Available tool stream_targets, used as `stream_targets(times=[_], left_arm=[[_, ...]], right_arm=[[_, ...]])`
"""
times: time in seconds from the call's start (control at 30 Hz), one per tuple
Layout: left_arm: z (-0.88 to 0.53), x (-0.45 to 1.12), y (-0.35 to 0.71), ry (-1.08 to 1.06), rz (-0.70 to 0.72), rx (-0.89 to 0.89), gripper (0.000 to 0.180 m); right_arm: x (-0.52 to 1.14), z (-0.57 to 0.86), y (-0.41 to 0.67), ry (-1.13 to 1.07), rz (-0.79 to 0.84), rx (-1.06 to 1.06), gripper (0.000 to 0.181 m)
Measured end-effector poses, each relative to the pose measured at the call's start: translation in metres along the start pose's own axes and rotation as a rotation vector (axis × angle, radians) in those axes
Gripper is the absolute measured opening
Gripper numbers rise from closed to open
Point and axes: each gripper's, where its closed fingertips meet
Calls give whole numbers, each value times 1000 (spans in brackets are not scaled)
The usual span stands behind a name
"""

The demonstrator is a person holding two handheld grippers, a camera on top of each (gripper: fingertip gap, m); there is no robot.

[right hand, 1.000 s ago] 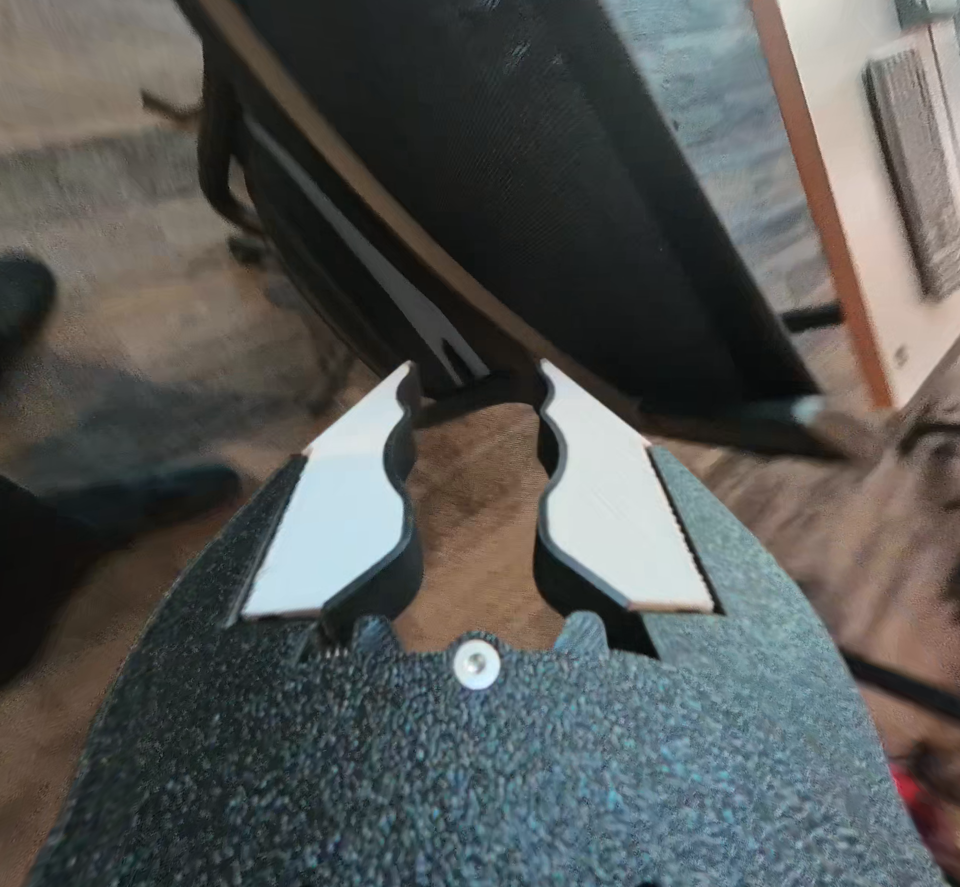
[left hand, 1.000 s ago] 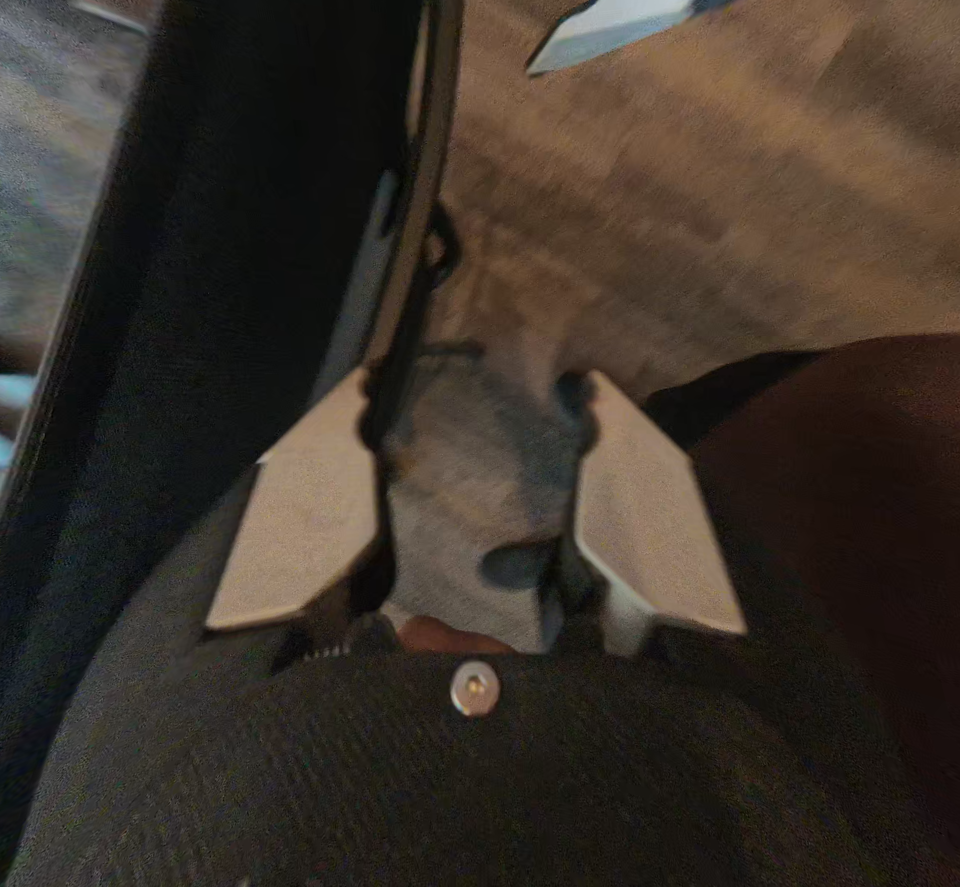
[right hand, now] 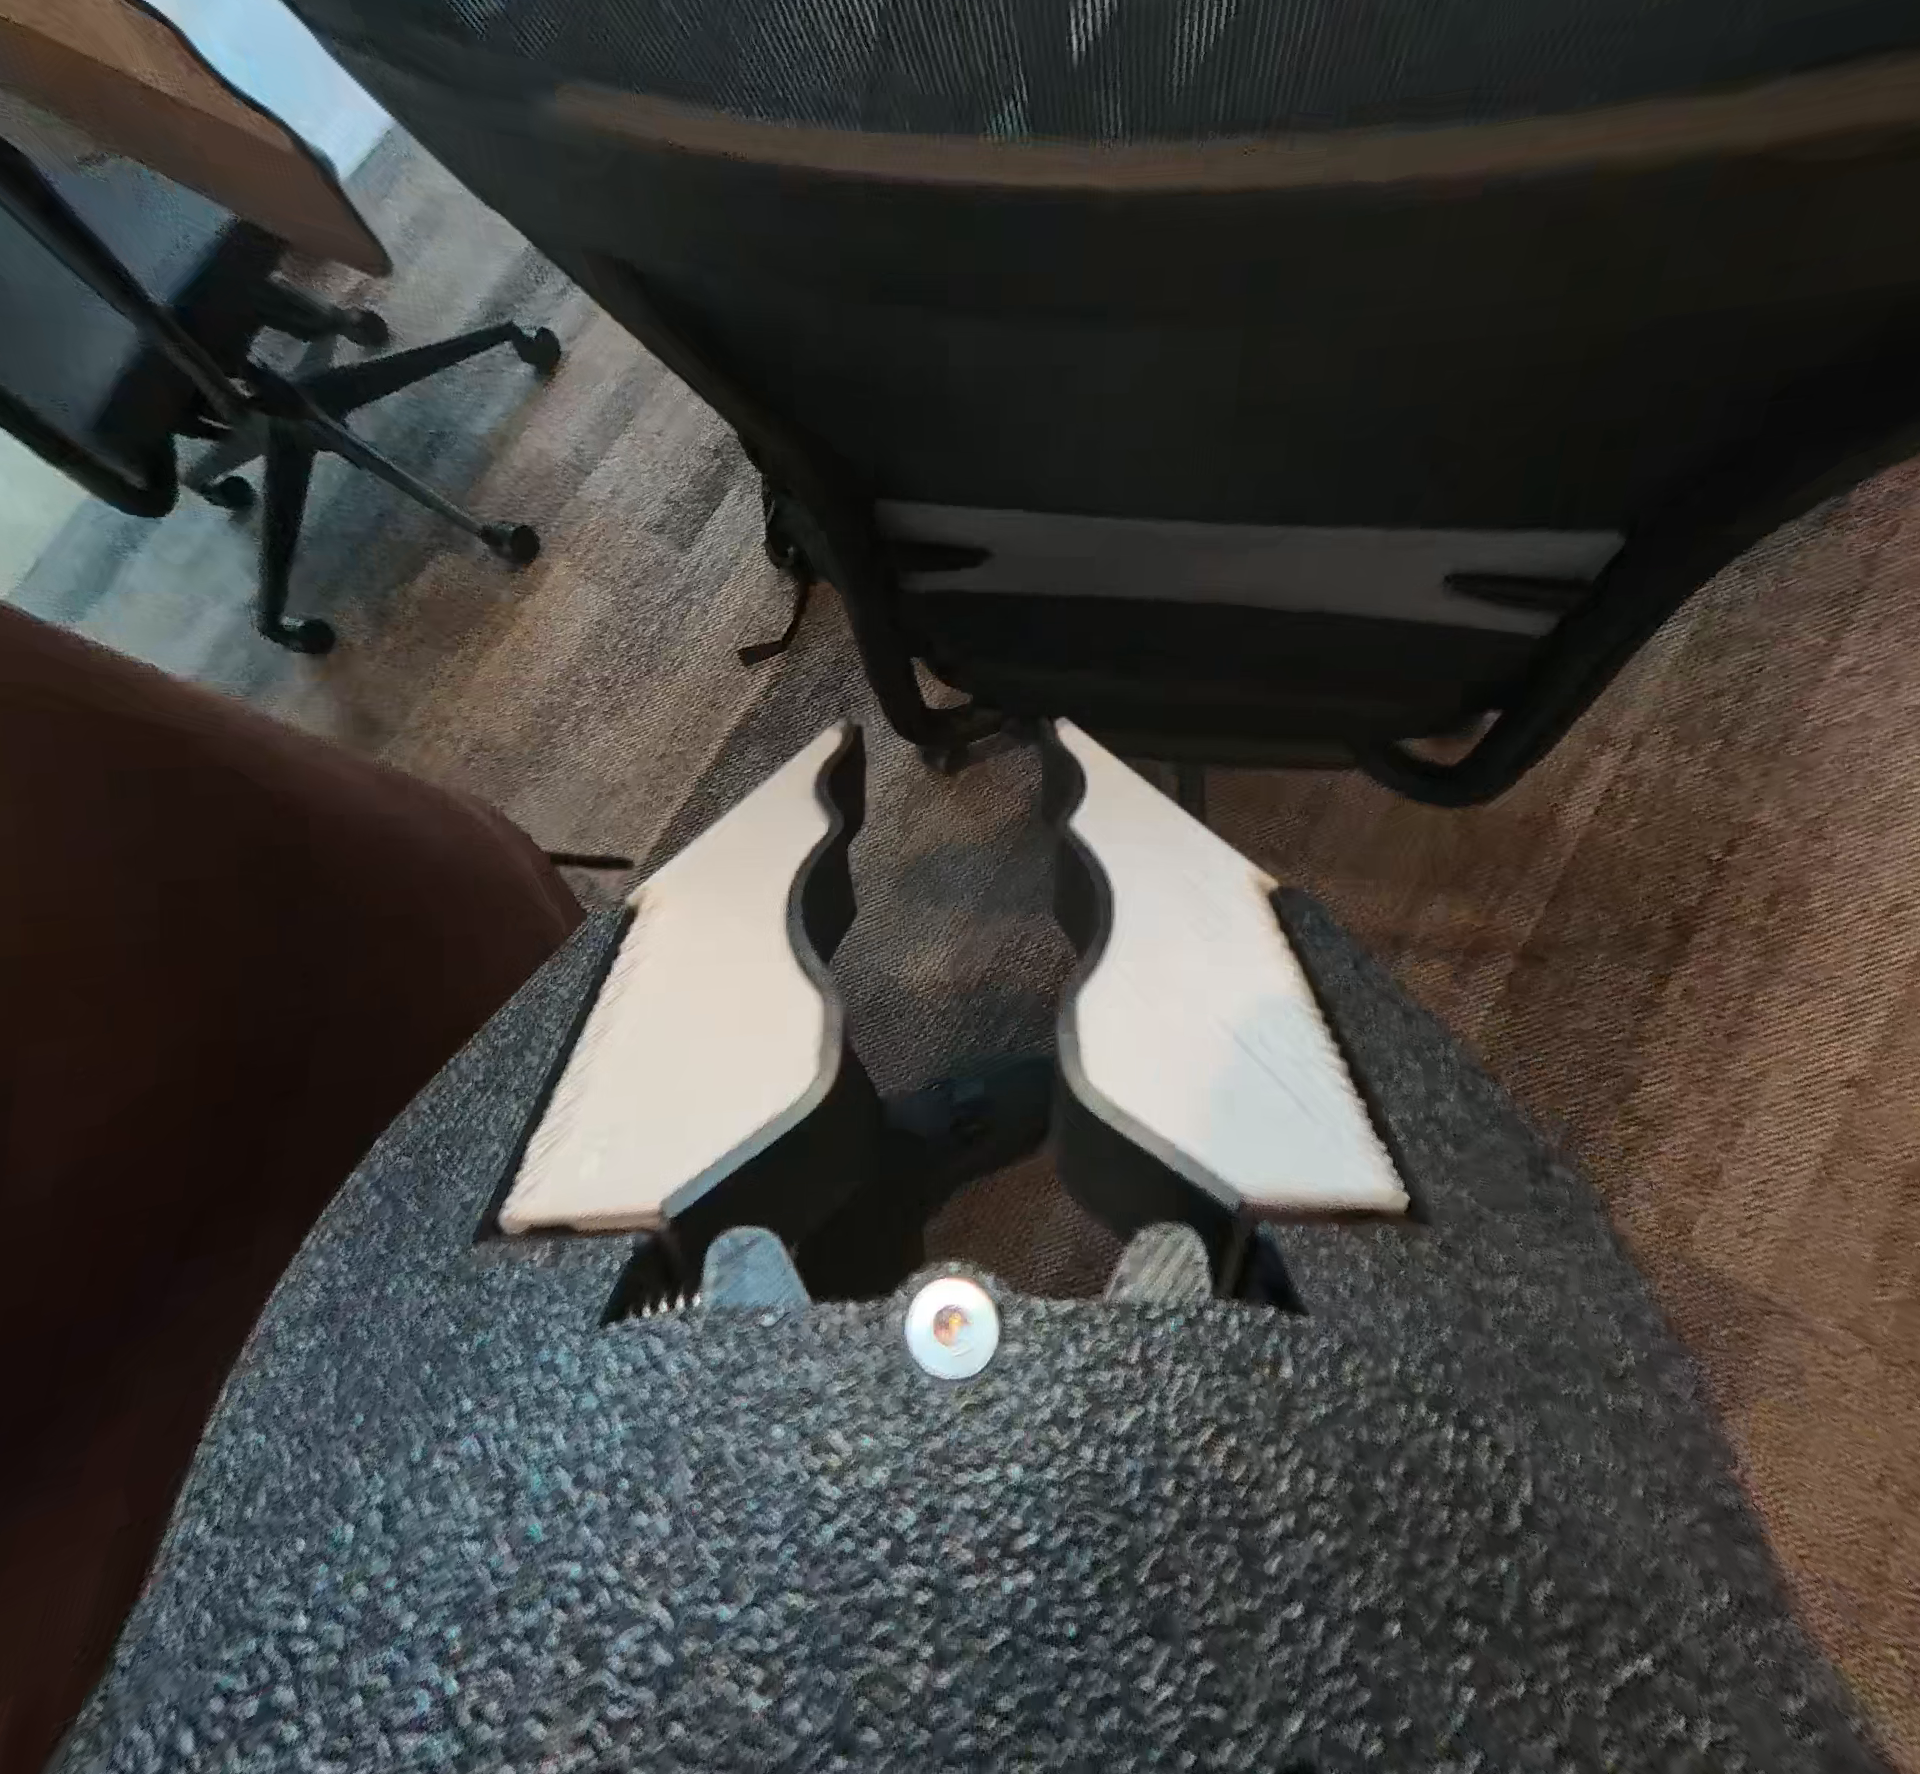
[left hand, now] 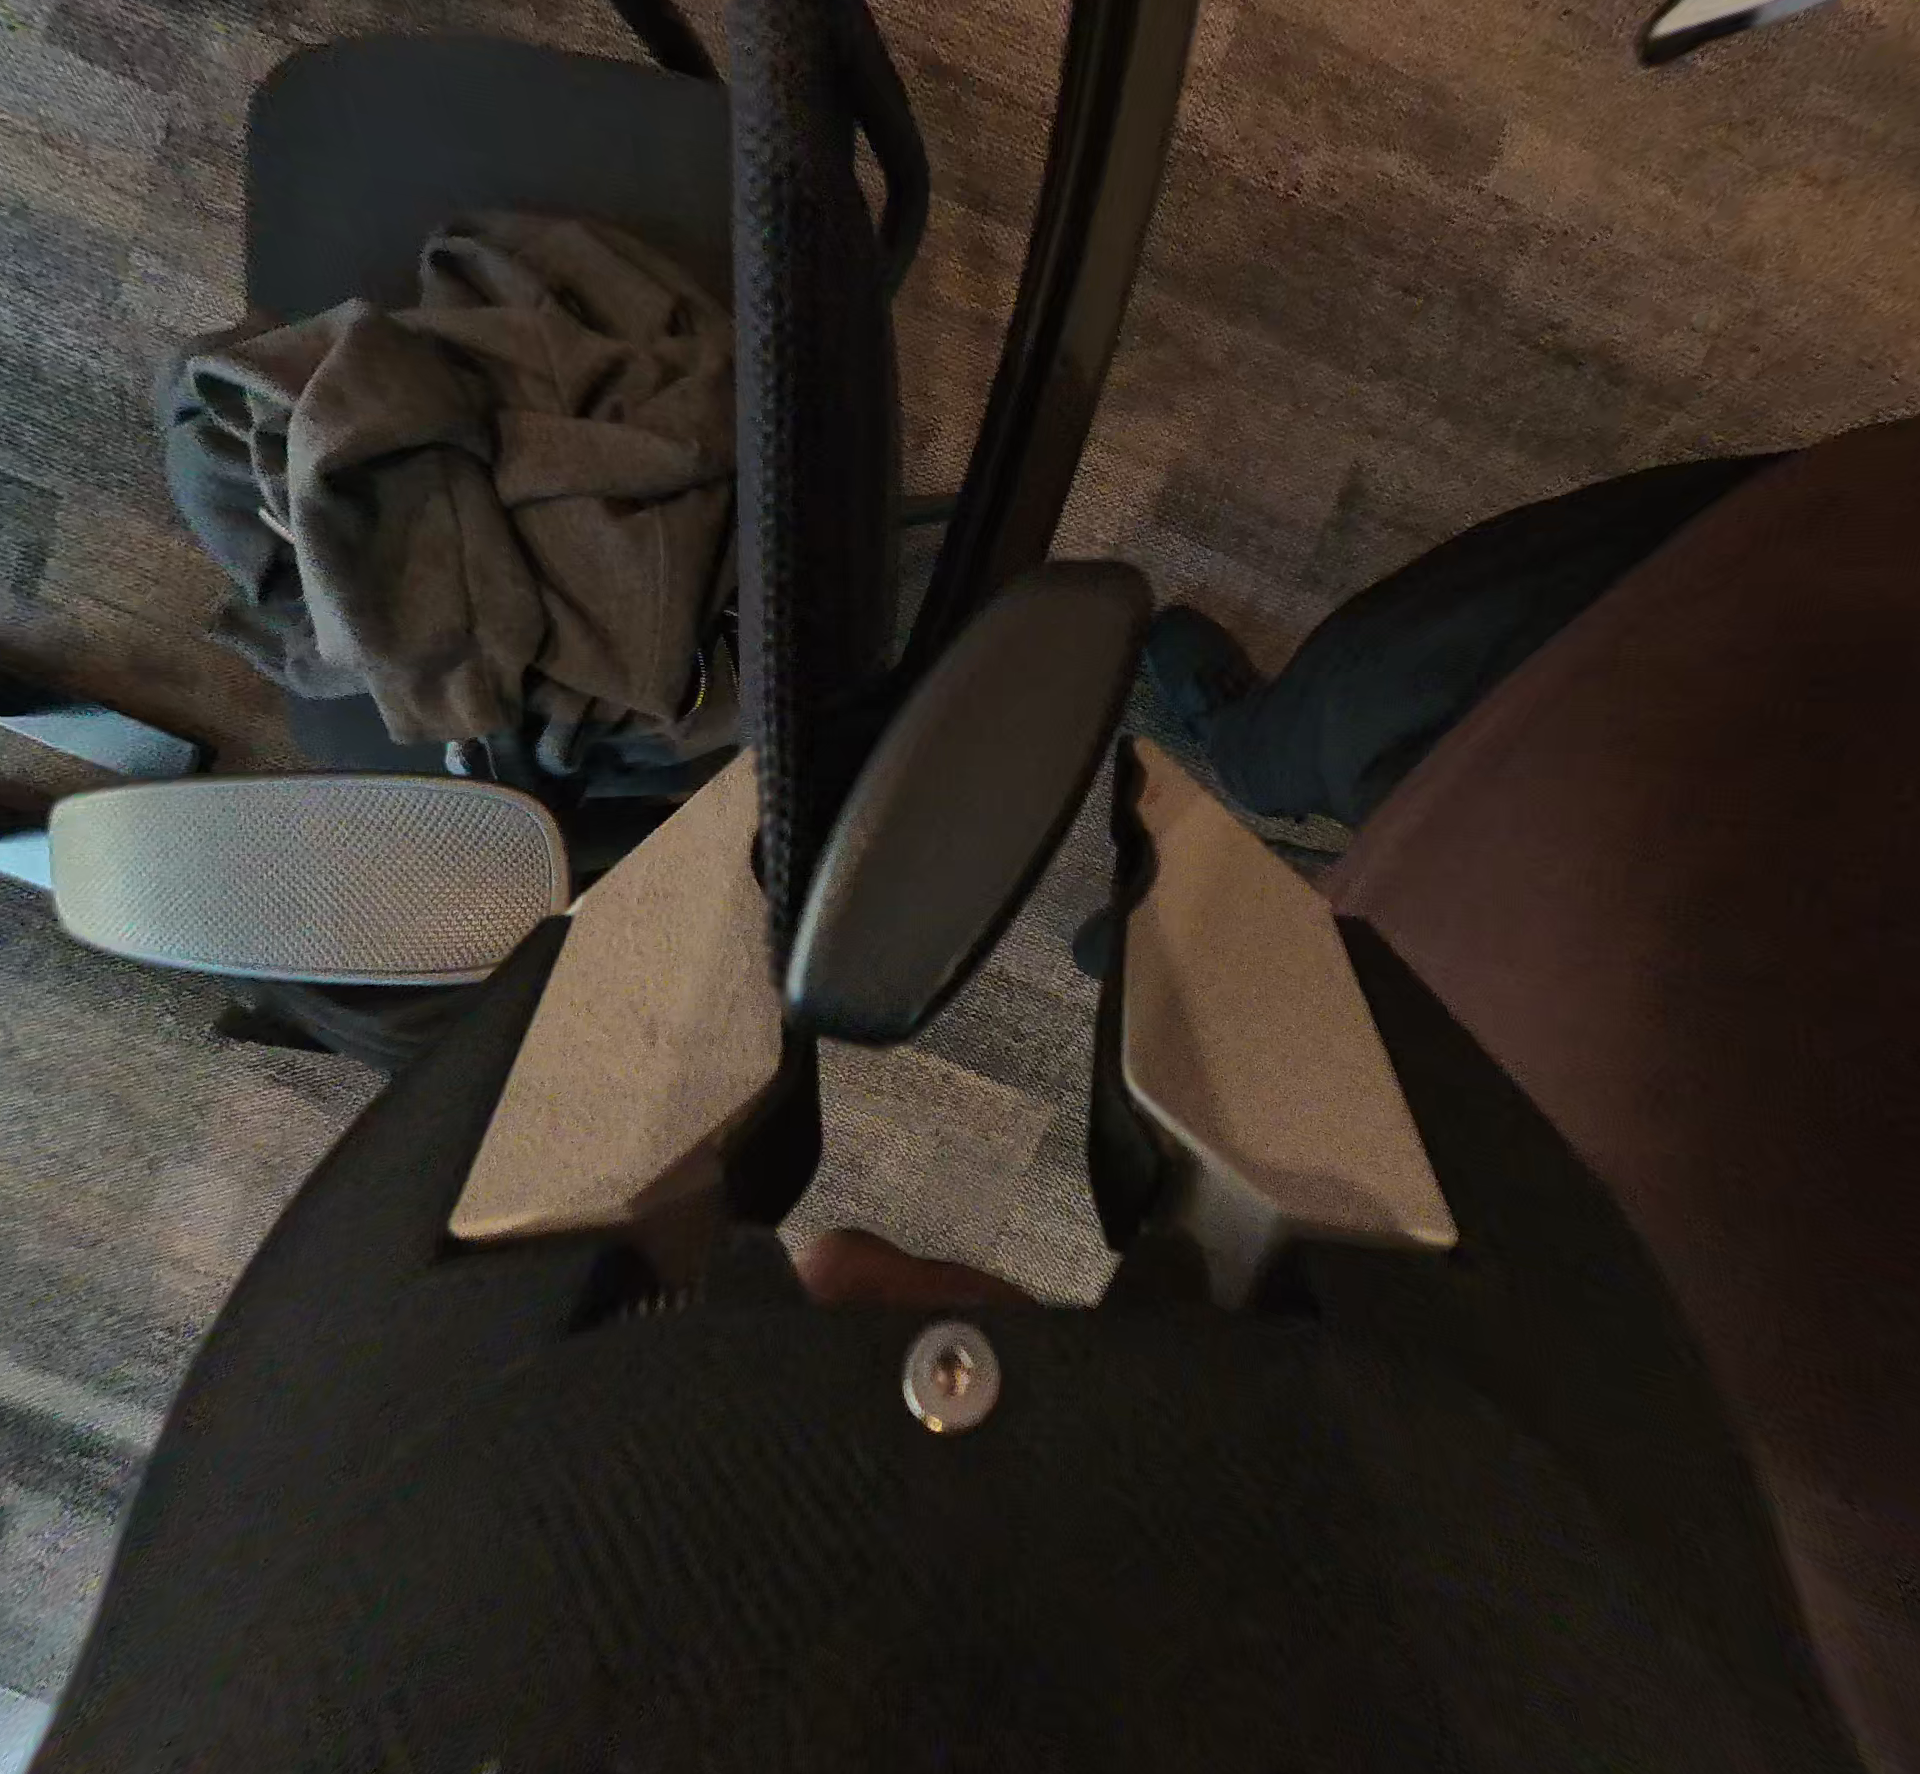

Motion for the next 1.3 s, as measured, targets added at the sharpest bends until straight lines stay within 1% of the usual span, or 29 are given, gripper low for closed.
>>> stream_targets(times=[0.1, 0.2, 0.23, 0.3, 0.37, 0.4, 0.5, 0.53, 0.63, 0.67, 0.73, 0.77, 0.83, 0.87, 0.9, 0.93, 1.03, 1.1, 1.2, 1.3], left_arm=[[22, 12, 24, -49, -5, 4, 67], [49, 27, 53, -106, -5, 44, 90], [56, 30, 62, -121, 11, 62, 93], [65, 32, 75, -177, 67, 58, 87], [69, 27, 75, -285, 91, -2, 74], [62, 26, 69, -308, 95, -31, 75], [12, 33, 38, -262, 82, -60, 72], [-7, 37, 24, -230, 65, -43, 72], [-66, 56, -12, -120, 39, 84, 71], [-81, 63, -21, -107, 29, 122, 70], [-98, 80, -34, -137, 19, 175, 78], [-103, 91, -40, -150, 12, 200, 83], [-114, 121, -60, -143, -55, 300, 94], [-127, 136, -69, -82, -90, 344, 101], [-139, 147, -71, -20, -93, 352, 99], [-145, 152, -69, -1, -71, 332, 94], [-158, 147, -64, 48, -22, 265, 101], [-166, 141, -59, 65, 8, 285, 101], [-189, 130, -37, 101, 69, 342, 103], [-217, 115, -6, 146, 110, 313, 104]], right_arm=[[6, 12, -17, 25, -24, 31, 35], [12, 17, -34, 52, -44, 67, 37], [14, 16, -40, 60, -51, 83, 38], [17, 15, -53, 59, -69, 124, 39], [19, 10, -65, 53, -81, 177, 40], [20, 7, -70, 51, -83, 202, 40], [25, -4, -84, 12, -97, 263, 40], [28, -8, -87, -8, -100, 284, 40], [42, -28, -84, -53, -69, 356, 36], [50, -38, -79, -56, -48, 389, 35], [70, -59, -64, -65, -22, 461, 33], [83, -63, -59, -103, -38, 518, 40], [114, -67, -60, -214, -168, 614, 72], [128, -68, -58, -276, -232, 615, 78], [140, -65, -56, -353, -292, 604, 77], [149, -61, -54, -431, -343, 595, 76], [171, -54, -41, -576, -402, 639, 75], [177, -51, -24, -624, -381, 646, 78], [171, -37, 4, -745, -332, 596, 79], [164, -22, 27, -814, -301, 583, 80]])
Point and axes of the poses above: each gripper's, where its closed fingertips meet, x out along the fingers, y out of its top, z = x × y across the jaws
